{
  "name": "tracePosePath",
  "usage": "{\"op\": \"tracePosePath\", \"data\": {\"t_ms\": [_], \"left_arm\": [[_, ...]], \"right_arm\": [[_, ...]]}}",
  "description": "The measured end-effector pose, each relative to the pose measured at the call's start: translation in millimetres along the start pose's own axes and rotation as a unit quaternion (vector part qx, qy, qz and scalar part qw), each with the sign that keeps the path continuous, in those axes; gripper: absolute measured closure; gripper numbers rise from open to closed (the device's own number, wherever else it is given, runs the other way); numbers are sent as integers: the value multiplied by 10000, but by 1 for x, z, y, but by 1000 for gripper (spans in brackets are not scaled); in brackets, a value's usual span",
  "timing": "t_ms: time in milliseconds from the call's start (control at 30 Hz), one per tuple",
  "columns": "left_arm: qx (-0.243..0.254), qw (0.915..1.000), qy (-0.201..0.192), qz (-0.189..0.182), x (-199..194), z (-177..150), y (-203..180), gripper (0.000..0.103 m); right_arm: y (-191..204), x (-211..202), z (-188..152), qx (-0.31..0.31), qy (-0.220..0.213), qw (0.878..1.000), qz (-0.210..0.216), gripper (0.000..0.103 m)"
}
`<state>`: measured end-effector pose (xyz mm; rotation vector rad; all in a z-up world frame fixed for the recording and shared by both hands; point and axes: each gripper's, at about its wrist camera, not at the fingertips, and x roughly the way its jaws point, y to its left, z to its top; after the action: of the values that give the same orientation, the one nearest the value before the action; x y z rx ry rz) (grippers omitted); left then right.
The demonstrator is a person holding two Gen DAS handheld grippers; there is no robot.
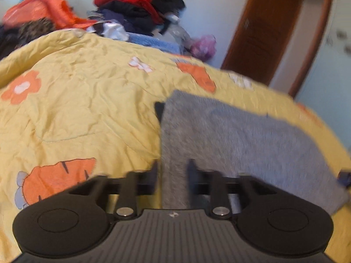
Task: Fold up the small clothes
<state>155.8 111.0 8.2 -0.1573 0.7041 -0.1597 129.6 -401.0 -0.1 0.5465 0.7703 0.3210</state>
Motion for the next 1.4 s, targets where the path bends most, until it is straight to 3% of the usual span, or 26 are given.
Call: {"op": "tracePosePath", "data": {"t_ms": [100, 200, 300, 367, 567, 600, 667, 733, 800, 967, 1167, 1300, 1400], "left_arm": [[489, 9976, -304, 392, -8, -4, -19, 97], [204, 9976, -494, 451, -27, -7, -11, 99], [-45, 9976, -63, 684, -25, -25, 10, 102], [-88, 9960, -169, 874, -29, -34, 17, 103], [-1131, 9935, -78, 113, -61, -44, 25, 99], [-1400, 9901, 6, -112, -65, -49, 27, 96], [-2131, 9749, 260, -594, -69, -66, 31, 75], [-2721, 9561, 21, -1085, -75, -82, 36, 29], [-3077, 9420, -108, -1336, -80, -87, 37, 11], [-3438, 9289, 98, -1376, -74, -80, 41, 10], [-4030, 8996, 222, -1668, -70, -84, 55, 10], [-4016, 9004, -32, -1670, -63, -82, 40, 10], [-3650, 9208, -245, -1353, -52, -70, 26, 10]], "right_arm": [[6, -4, -6, -238, -58, 9997, -66, 35], [4, -5, -7, -238, -103, 9997, -23, 35], [-1, -9, -8, -212, -105, 9997, 67, 35], [-6, -11, -8, -154, -145, 9996, 170, 35], [-9, -28, -14, 363, -139, 9991, 151, 31], [-9, -34, -18, 437, -136, 9988, 197, 29], [-11, -49, -27, 629, -151, 9973, 361, 27], [-14, -58, -40, 959, -98, 9940, 519, 26], [-16, -58, -53, 1299, 60, 9891, 689, 26], [3, -47, -66, 1086, 165, 9912, 735, 24], [12, -36, -63, 1078, 63, 9907, 833, 21], [15, -27, -59, 1165, -90, 9897, 830, 21], [19, -17, -56, 1229, -303, 9887, 804, 22]]}}
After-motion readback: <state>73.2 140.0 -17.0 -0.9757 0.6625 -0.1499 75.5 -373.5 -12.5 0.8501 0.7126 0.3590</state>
